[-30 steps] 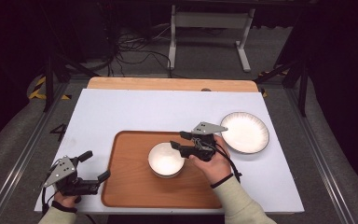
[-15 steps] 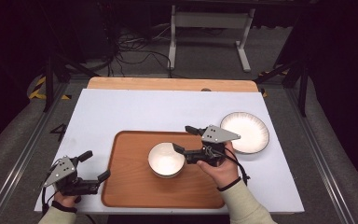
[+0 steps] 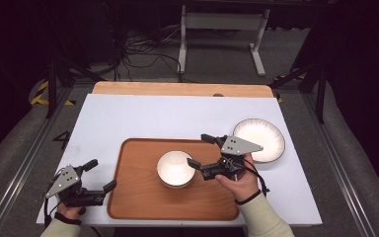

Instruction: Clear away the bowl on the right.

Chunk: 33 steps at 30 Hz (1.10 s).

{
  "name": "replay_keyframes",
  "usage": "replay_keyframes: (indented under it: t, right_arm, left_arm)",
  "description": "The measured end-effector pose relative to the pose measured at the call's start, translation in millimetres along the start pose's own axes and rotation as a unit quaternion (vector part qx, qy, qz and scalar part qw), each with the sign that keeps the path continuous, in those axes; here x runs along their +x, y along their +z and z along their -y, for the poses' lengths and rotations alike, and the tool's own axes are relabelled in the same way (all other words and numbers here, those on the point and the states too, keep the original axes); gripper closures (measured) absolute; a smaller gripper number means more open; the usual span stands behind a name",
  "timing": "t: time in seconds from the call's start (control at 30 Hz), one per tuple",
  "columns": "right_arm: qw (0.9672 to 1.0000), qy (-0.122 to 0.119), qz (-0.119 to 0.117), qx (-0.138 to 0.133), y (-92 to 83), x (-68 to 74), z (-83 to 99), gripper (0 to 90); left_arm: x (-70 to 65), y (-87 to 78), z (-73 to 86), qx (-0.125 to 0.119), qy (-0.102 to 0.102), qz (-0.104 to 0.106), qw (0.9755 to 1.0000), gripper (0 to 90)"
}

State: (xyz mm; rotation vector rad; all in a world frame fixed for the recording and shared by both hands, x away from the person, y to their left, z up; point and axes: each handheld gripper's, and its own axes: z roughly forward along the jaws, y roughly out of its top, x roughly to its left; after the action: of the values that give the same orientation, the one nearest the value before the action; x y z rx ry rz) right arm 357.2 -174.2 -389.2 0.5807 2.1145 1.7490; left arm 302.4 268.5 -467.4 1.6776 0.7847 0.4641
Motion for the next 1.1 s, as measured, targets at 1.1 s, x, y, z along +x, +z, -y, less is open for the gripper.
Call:
replay_keyframes:
  t: [1.1]
  right_arm:
    - [0.9971, -0.011, 0.073, -0.019, -68.0, -27.3, 10.7, 6.5]
  left_arm:
    - [-0.8, 0.4, -0.1, 0.002, 0.002, -0.001, 1.0, 0.3]
